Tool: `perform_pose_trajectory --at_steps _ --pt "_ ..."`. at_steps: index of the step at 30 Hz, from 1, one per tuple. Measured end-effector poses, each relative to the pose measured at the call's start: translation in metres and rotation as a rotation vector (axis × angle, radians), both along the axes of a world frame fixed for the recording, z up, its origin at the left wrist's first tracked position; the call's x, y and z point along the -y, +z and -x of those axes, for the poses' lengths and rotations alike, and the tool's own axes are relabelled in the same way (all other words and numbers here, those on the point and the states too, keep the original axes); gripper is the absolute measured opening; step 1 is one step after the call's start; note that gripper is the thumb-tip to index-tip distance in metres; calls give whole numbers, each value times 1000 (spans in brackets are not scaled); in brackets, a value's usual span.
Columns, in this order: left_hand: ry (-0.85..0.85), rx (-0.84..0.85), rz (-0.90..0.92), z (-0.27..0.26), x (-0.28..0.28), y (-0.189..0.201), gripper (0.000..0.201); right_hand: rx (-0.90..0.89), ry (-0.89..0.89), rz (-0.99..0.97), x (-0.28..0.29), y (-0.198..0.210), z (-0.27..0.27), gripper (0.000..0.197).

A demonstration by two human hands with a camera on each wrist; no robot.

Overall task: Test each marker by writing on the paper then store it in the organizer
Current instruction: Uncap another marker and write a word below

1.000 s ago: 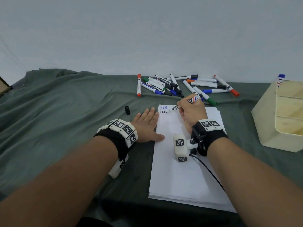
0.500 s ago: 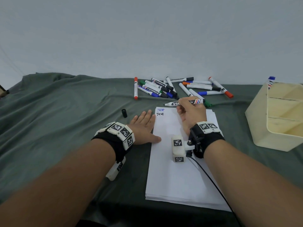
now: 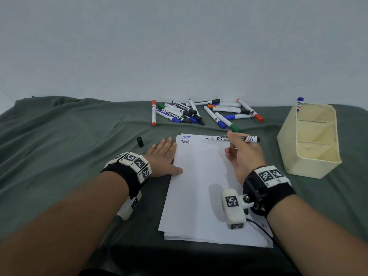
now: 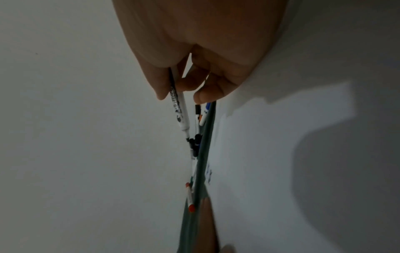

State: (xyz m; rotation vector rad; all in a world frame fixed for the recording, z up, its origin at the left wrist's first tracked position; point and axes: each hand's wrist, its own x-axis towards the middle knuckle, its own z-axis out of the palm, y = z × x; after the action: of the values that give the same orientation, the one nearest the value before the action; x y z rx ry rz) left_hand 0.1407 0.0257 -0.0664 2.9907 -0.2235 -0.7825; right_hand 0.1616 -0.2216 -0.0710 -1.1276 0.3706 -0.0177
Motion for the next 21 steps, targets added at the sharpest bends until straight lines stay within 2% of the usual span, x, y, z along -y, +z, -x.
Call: perform_pose_trajectory --at_steps 3,9,13,16,18,21 --pt "0 -1 9 1 0 1 100 26 32 -86 5 0 2 10" --pt "3 13 42 5 1 6 104 56 105 -72 8 -3 1 8" --pt "54 101 170 8 -3 8 106 105 128 -103 11 -8 4 5" --pt "57 370 224 2 -18 11 86 119 158 -98 11 -7 7 5" --pt "48 568 106 -5 -34 15 61 121 180 -104 11 -6 7 6" --pt "174 676 -116 -8 -58 18 40 135 216 -80 11 -5 9 8"
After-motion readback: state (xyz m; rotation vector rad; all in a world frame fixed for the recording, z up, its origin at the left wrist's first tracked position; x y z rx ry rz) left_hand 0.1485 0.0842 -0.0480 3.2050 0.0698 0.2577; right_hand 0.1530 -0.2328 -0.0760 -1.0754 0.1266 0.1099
